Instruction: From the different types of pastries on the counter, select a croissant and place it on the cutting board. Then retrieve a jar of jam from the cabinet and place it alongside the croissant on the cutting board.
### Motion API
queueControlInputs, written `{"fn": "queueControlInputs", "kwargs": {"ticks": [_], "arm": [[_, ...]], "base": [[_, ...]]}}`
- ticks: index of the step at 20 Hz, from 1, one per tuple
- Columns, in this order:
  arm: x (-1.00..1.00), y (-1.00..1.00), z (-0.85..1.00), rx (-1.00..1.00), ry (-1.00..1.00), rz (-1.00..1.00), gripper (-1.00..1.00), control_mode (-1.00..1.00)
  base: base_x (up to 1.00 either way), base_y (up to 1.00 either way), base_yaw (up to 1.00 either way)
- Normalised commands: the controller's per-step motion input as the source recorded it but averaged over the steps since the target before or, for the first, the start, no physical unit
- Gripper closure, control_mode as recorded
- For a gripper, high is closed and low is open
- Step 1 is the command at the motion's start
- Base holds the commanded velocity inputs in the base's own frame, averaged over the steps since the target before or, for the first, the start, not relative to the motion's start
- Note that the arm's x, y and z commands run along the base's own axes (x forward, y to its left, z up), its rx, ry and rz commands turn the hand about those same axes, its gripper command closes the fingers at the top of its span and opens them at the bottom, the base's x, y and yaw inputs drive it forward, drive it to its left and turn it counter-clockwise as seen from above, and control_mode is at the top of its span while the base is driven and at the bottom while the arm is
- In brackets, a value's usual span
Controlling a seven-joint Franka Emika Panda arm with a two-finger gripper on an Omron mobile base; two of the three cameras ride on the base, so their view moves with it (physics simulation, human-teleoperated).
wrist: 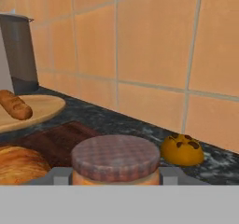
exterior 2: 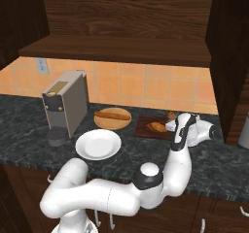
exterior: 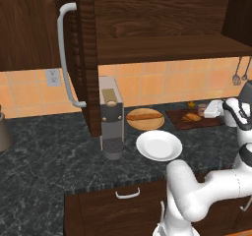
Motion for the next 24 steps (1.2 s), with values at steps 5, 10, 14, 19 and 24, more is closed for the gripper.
{"fn": "queueControlInputs", "kwargs": {"ticks": [5, 10, 14, 19, 24], "arm": [[0.26, -0.43, -0.34, -0.01, 0.00, 0.05, 1.00, -1.00], [-0.14, -0.09, -0.52, -0.03, 0.00, 0.06, 1.00, -1.00], [-0.23, 0.00, -0.44, 0.00, 0.00, 0.02, -1.00, -1.00], [-0.14, 0.00, -0.07, 0.00, 0.00, 0.00, -1.00, -1.00], [-0.20, 0.03, 0.09, -0.02, -0.06, 0.00, -1.00, -1.00]], "base": [[0.00, 0.00, 0.00], [0.00, 0.00, 0.00], [0.00, 0.00, 0.00], [0.00, 0.00, 0.00], [0.00, 0.00, 0.00]]}}
